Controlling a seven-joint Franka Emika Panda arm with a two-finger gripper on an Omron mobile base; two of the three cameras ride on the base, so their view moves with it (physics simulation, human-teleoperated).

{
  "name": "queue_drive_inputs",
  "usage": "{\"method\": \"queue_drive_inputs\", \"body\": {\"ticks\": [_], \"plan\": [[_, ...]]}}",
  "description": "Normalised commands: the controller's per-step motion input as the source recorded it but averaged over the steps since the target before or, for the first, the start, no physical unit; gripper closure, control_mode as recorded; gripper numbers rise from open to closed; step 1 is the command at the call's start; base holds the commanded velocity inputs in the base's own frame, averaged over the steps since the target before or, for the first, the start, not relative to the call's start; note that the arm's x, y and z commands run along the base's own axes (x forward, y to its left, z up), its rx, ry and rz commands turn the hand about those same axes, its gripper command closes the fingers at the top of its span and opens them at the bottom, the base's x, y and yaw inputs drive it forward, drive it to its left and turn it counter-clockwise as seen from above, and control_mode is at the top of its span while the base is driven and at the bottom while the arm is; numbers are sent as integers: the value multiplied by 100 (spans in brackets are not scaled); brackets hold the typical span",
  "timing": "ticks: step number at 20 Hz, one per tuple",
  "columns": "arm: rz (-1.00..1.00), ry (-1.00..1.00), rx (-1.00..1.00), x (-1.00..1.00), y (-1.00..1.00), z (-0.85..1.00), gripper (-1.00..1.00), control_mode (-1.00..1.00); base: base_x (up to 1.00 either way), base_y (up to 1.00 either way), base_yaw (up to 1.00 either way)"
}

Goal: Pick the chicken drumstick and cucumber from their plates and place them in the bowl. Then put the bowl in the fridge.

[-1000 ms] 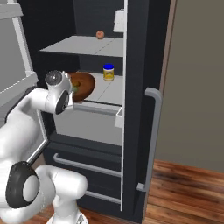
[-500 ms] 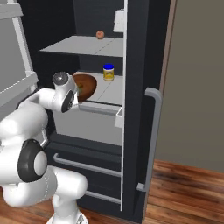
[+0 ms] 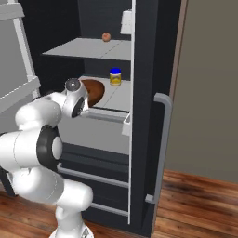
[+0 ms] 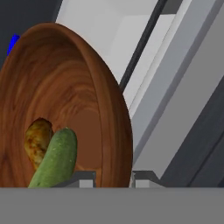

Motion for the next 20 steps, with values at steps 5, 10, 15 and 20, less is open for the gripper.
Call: {"method": "queue_drive_inputs", "body": {"ticks": [5,10,15,20], "plan": [[2,0,0,52,6,-10,100,-100,0,0,0],[1,0,0,48,11,-13,100,-100,0,0,0],[1,0,0,50,9,-17,100,-100,0,0,0],[4,2,0,47,8,-15,100,-100,0,0,0]]}}
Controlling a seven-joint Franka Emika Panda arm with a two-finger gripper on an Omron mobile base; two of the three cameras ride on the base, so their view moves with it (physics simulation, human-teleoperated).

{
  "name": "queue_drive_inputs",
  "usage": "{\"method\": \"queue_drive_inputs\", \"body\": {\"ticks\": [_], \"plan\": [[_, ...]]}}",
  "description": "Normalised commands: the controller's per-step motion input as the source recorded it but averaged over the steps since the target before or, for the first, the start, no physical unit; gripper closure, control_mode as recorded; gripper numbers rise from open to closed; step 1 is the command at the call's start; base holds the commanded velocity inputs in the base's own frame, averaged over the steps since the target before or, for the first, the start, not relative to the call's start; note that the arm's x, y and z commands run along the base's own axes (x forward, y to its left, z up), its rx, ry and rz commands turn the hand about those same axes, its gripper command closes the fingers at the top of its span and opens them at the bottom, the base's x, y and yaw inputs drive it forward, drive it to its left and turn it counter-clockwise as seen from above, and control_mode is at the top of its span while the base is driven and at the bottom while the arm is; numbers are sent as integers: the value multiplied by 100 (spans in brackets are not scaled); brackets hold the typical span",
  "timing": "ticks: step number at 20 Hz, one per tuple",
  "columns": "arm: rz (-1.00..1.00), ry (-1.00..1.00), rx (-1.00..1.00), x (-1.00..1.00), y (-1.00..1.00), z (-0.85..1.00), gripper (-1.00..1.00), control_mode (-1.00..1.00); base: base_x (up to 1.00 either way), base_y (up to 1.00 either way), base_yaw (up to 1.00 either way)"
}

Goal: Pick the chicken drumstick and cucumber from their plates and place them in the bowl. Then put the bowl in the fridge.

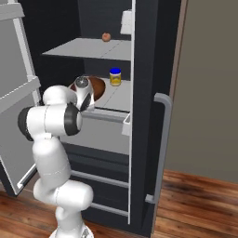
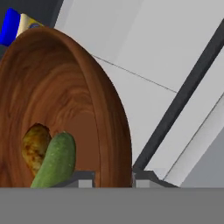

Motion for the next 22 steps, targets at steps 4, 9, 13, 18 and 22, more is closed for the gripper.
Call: {"method": "queue_drive_inputs", "body": {"ticks": [4,9,13,18,22], "plan": [[3,0,0,44,6,-10,100,-100,0,0,0],[0,0,0,37,9,-13,100,-100,0,0,0],[0,0,0,41,13,-15,100,-100,0,0,0],[0,0,0,41,13,-12,100,-100,0,0,0],[9,2,0,-1,3,-4,-100,-100,0,0,0]]}}
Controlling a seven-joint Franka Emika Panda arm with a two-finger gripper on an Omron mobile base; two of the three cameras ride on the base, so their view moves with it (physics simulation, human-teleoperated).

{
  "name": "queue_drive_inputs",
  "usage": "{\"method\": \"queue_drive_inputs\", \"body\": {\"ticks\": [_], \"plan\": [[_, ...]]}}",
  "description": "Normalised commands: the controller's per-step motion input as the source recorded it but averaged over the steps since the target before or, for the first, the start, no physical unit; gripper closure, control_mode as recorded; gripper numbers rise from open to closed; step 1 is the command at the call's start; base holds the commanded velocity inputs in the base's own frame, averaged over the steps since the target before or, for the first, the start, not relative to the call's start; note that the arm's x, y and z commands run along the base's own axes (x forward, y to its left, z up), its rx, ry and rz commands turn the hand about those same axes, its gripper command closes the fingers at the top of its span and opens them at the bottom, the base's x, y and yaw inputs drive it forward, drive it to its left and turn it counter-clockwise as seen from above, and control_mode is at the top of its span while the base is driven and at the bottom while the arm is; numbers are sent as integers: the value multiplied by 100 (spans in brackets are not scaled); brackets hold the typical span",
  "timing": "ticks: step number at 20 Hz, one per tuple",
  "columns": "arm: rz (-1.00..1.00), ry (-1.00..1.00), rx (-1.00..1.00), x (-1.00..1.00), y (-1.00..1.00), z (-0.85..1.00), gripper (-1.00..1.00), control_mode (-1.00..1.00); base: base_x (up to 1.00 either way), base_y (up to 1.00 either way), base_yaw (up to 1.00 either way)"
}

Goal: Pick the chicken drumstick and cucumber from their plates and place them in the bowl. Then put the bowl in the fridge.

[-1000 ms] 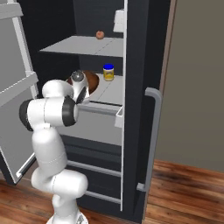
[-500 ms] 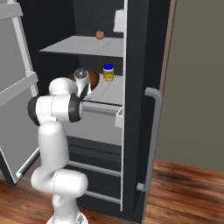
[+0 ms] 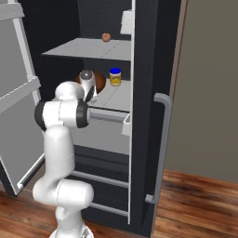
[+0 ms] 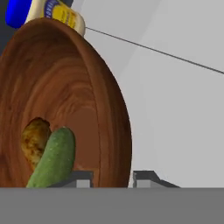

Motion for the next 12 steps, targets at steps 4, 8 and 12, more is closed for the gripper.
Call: {"method": "queue_drive_inputs", "body": {"ticks": [4,8,12], "plan": [[12,-7,1,-21,0,28,-100,-100,0,0,0],[13,-2,2,-41,-9,14,-100,-100,0,0,0],[16,0,0,-57,-13,10,-100,-100,0,0,0]]}}
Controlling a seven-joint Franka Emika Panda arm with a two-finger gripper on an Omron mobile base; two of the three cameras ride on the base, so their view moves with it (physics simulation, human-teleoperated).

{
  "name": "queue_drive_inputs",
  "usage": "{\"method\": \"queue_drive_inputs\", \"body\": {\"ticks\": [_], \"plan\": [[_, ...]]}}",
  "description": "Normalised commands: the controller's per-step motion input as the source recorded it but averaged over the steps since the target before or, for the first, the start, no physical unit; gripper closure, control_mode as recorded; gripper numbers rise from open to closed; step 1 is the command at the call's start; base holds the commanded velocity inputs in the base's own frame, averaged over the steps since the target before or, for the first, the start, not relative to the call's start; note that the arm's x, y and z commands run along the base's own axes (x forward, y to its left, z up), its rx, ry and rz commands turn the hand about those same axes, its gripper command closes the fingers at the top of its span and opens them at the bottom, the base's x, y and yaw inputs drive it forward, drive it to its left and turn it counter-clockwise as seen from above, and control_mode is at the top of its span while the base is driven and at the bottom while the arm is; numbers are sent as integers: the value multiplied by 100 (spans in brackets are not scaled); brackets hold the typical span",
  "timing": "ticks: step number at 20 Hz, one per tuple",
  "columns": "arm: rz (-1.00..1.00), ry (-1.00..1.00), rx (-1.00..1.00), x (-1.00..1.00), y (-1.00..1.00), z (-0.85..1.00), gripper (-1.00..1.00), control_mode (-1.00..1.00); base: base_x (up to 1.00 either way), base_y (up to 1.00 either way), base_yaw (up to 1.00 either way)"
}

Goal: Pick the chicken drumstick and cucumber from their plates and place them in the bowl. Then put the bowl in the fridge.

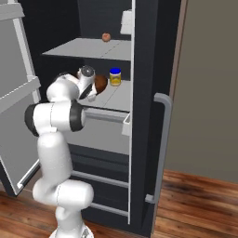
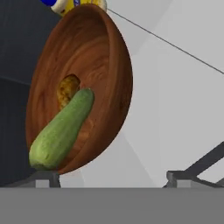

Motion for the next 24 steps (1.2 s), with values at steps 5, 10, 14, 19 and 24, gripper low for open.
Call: {"method": "queue_drive_inputs", "body": {"ticks": [5,10,14,19,24], "plan": [[14,0,0,-57,-14,35,-100,-100,0,0,0],[16,0,-8,-70,-5,37,-100,-100,0,0,0],[5,0,-11,-76,0,32,-100,-100,0,0,0],[3,0,-11,-78,0,34,-100,-100,0,0,0],[3,0,-17,-82,0,25,-100,-100,0,0,0]]}}
